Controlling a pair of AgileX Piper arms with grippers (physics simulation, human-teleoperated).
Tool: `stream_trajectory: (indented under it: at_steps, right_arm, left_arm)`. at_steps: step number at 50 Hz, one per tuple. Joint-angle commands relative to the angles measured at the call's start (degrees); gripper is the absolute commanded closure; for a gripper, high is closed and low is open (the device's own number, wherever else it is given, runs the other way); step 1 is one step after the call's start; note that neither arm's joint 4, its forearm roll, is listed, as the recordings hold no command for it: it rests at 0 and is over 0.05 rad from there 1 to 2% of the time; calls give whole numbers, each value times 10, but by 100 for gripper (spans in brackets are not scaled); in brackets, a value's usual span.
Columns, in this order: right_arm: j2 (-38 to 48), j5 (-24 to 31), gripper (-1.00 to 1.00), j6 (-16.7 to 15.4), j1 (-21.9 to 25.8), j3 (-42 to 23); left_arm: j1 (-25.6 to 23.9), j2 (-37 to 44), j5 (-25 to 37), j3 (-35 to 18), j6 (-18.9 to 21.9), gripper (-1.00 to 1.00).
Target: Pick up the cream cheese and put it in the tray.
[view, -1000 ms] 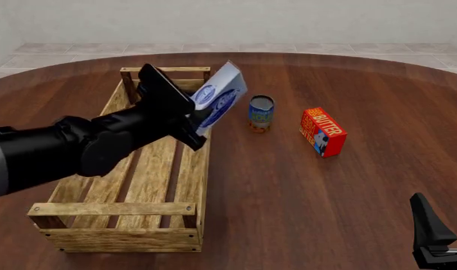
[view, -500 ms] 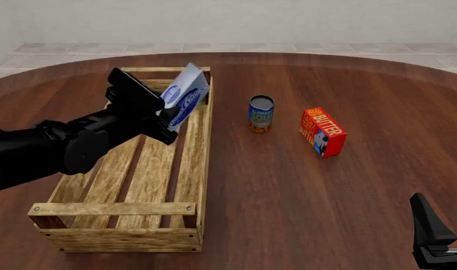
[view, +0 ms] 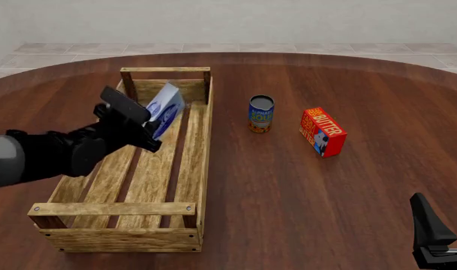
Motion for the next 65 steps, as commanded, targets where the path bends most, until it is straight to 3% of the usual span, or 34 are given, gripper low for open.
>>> stream_trajectory:
  at_steps: [1,39,59,60,65]
  right_arm:
    - [0,0,-100,0,0,0]
    - [0,0,-100,0,0,0]
    - [0,0,-100,0,0,0]
    - [0,0,-100,0,0,0]
    - [0,0,-100,0,0,0]
  left_arm:
    - [21,43,-9,-10,14,100]
    - [43,160,-29,-39,6,100]
    - [40,170,-34,-33,11,100]
    - [41,166,-34,-31,11,-100]
    - [40,164,-42,-25,11,-100]
